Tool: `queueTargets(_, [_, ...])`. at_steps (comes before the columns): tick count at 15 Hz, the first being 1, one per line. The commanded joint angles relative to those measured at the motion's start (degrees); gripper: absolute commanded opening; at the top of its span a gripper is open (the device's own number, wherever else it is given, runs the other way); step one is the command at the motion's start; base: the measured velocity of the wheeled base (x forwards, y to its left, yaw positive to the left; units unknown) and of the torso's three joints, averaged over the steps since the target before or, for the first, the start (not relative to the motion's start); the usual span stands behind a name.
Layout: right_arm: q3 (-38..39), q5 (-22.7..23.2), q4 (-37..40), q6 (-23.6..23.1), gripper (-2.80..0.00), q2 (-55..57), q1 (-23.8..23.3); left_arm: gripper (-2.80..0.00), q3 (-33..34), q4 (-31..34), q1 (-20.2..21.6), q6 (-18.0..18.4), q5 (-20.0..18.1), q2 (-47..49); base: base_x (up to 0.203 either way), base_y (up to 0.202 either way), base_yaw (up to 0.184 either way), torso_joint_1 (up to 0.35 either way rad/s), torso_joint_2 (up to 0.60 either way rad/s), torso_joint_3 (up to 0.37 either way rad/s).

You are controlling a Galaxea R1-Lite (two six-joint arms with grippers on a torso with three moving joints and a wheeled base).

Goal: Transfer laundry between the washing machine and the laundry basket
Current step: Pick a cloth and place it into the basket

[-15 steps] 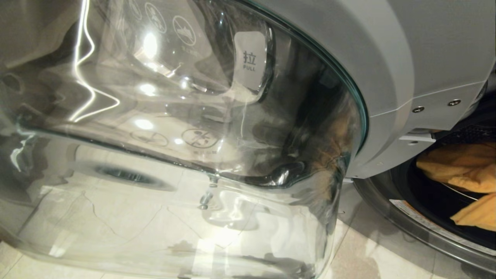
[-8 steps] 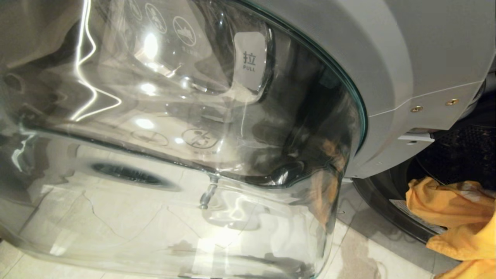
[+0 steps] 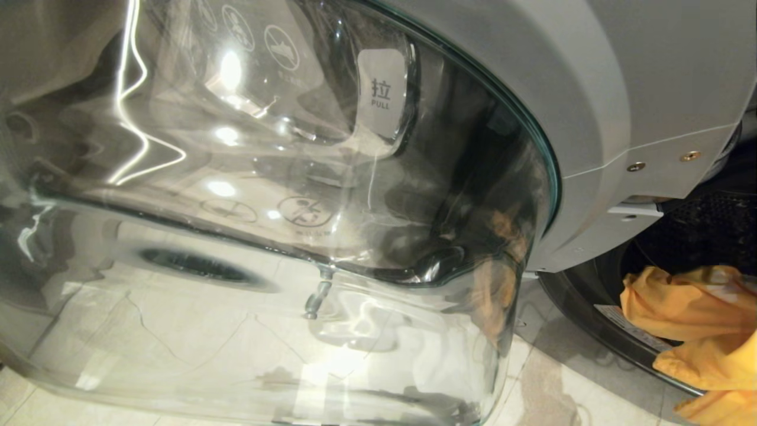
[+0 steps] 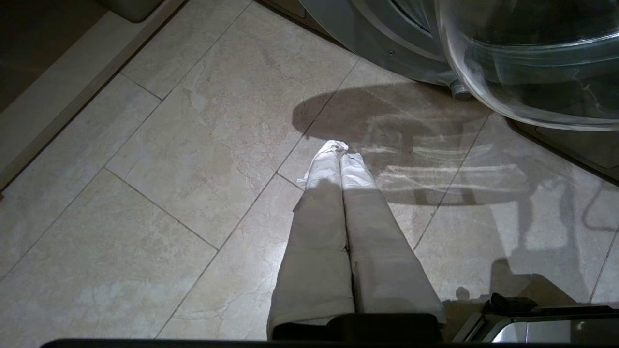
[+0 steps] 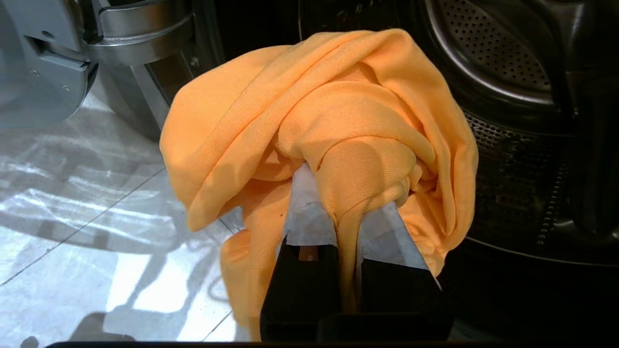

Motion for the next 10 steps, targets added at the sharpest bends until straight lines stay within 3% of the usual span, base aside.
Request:
queueTargets(1, [0.73,0.58,-0.19,0.04,-2.80,0.34,-0.01,-2.80,2.29,-0.05,0.01,0.04,0.00,0.00,0.000,0.000,0.000,0.000,0.00,0.000])
queueTargets(3, [1.56,0.83,-0.02,0.09,-2.80,0.34,1.06,-2.80,2.29,-0.05,0.02,0.04,0.00,0.00,0.000,0.000,0.000,0.000,0.00,0.000])
queueTargets(5, [2.08,-0.94,0.10,-0.06,-2.80,0.38,5.08,-2.80,2.29,-0.05,0.00,0.04,0.00,0.00,0.000,0.000,0.000,0.000,0.00,0.000])
queueTargets(8, [4.49,-1.57,0.94,-0.09,-2.80,0.43,5.32,-2.80,2.29,-0.05,-0.05,0.04,0.00,0.00,0.000,0.000,0.000,0.000,0.00,0.000])
queueTargets(10, [5.70,-3.66,1.24,-0.17,-2.80,0.49,8.77,-2.80,2.29,-0.05,0.02,0.04,0.00,0.00,0.000,0.000,0.000,0.000,0.00,0.000])
